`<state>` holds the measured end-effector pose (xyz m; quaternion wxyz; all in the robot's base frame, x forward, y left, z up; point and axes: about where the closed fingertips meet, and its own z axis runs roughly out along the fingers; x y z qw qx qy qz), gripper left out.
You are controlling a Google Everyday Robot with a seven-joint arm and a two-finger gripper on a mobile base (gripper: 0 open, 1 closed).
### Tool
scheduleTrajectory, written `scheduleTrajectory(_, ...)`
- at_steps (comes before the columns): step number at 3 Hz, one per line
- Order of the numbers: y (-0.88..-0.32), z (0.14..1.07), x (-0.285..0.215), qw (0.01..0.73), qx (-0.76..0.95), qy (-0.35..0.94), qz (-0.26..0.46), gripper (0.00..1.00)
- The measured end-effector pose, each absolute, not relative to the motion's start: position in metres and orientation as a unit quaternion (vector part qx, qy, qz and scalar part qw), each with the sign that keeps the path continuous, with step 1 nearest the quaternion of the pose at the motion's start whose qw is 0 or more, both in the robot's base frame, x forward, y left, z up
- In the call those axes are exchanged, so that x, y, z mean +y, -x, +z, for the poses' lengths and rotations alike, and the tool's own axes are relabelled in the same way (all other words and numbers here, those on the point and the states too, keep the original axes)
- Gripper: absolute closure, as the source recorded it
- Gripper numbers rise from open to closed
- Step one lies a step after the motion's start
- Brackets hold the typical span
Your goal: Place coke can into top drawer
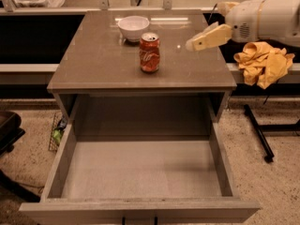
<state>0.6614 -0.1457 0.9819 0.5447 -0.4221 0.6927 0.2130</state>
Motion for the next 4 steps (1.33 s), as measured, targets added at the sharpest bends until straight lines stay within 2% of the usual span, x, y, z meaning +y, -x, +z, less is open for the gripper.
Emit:
scheduleTrajectory(2, -0.721, 0.925, -0.067, 0.564, 0.655, 0.413, 0.287, 0.0)
scheduleTrajectory(3, -0.731, 0.903, -0.046, 0.567, 0.646, 0.401, 0.317, 0.0)
scheduleTrajectory(4, -0.729, 0.892, -0.029, 0.576, 0.633, 0.389, 0.341, 0.18)
